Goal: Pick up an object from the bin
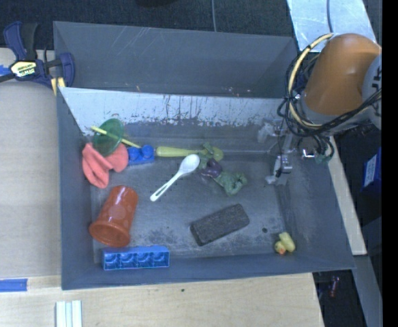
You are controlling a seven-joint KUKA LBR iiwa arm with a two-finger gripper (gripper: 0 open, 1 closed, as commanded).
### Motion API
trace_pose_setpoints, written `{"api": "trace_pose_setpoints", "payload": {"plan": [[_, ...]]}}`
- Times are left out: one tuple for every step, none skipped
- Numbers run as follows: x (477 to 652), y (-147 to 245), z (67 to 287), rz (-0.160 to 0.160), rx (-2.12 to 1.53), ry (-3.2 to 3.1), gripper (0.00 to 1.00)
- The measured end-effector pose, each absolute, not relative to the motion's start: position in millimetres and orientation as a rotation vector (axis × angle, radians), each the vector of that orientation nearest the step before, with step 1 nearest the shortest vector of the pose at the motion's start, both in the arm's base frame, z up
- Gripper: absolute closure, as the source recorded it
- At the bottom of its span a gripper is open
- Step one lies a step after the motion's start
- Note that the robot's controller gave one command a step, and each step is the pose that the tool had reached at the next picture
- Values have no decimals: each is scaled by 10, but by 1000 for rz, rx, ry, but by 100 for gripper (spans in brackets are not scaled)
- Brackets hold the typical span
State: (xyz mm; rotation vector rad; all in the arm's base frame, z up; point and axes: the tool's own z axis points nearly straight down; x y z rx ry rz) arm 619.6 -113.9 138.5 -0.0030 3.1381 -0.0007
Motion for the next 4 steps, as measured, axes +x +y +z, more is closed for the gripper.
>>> {"api": "trace_pose_setpoints", "payload": {"plan": [[6196, -1139, 1385, -1, -3, 3138, 0], [6066, -623, 1003, -4, -96, 3132, 0], [5904, -442, 798, 3, -150, 3132, 0], [6091, -16, 721, 2, -161, 3123, 100]]}}
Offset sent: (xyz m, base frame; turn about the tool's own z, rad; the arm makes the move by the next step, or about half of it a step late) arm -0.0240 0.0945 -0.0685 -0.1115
